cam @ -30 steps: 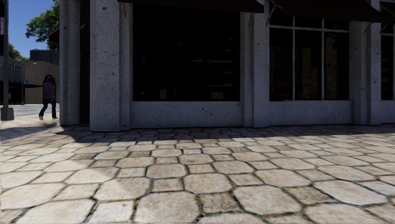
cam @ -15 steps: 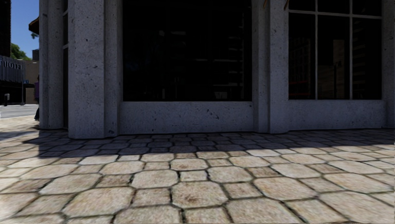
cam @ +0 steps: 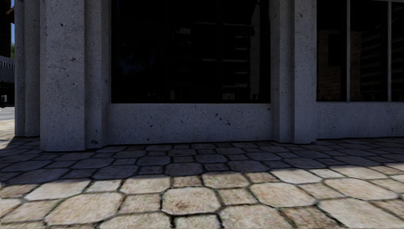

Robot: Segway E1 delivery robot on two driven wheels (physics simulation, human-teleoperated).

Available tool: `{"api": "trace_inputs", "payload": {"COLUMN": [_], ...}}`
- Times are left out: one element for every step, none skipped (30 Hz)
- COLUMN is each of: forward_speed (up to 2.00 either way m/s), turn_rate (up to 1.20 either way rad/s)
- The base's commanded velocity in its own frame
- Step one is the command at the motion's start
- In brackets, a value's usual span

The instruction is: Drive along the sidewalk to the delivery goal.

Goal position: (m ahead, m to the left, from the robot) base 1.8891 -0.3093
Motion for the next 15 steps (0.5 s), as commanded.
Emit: {"api": "trace_inputs", "payload": {"forward_speed": [1.39, 1.39, 1.39, 1.39, 1.39, 1.39, 1.39, 1.38, 1.34, 1.34, 1.32, 1.31, 1.31, 1.31, 1.31], "turn_rate": [0.27, 0.28, 0.28, 0.28, 0.28, 0.28, 0.28, 0.28, 0.28, 0.28, 0.26, 0.15, 0.0, 0.0, 0.0]}}
